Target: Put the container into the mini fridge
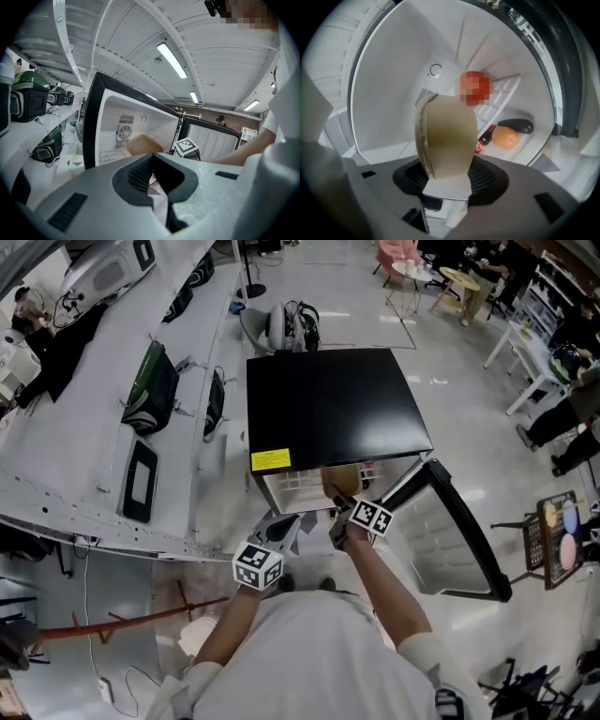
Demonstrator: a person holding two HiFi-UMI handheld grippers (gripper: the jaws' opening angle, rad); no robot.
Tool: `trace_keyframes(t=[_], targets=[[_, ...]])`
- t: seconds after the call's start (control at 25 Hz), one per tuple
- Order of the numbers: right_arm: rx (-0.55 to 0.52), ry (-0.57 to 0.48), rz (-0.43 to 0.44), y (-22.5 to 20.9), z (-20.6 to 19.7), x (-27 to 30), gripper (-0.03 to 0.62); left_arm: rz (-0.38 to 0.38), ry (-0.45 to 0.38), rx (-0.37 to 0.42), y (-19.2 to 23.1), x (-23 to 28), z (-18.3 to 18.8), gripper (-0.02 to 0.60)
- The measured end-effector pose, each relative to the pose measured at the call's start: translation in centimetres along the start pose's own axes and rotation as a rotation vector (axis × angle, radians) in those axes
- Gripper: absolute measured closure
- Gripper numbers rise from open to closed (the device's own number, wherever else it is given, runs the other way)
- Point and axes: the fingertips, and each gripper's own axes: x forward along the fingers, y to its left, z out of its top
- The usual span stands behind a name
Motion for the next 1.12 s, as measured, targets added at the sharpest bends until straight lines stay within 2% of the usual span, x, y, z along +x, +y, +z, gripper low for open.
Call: trace_keyframes(t=[0.08,0.2,0.28,0.4,0.48,0.56,0.76,1.0,1.12], targets=[[0.050,-0.005,0.005,-0.3,0.2,0.0,0.361,0.009,0.001,-0.002,0.1,0.0,-0.1,0.578],[0.050,0.020,0.022,-0.4,0.5,0.2,0.362,0.022,0.004,-0.009,0.4,-0.1,-0.3,0.578],[0.078,0.075,0.079,0.3,0.1,0.6,0.364,0.028,0.009,-0.015,0.5,-0.1,-0.5,0.578],[0.179,0.159,0.197,2.0,-0.9,1.3,0.365,0.031,0.016,-0.020,0.5,0.1,-0.7,0.578],[0.238,0.175,0.222,2.5,-1.4,1.7,0.363,0.029,0.017,-0.024,0.4,0.2,-0.7,0.578],[0.274,0.167,0.219,2.2,-1.6,2.0,0.361,0.024,0.017,-0.023,0.3,0.4,-0.7,0.578],[0.255,0.133,0.183,1.2,-1.1,1.9,0.232,0.018,0.019,-0.018,0.1,0.7,-0.7,0.578],[0.228,0.099,0.167,0.9,-1.1,1.3,0.188,0.004,0.021,-0.018,-0.1,1.0,-0.7,0.578],[0.194,0.070,0.137,0.7,-1.5,0.7,0.186,-0.003,0.023,-0.018,-0.3,1.0,-0.8,0.577]])
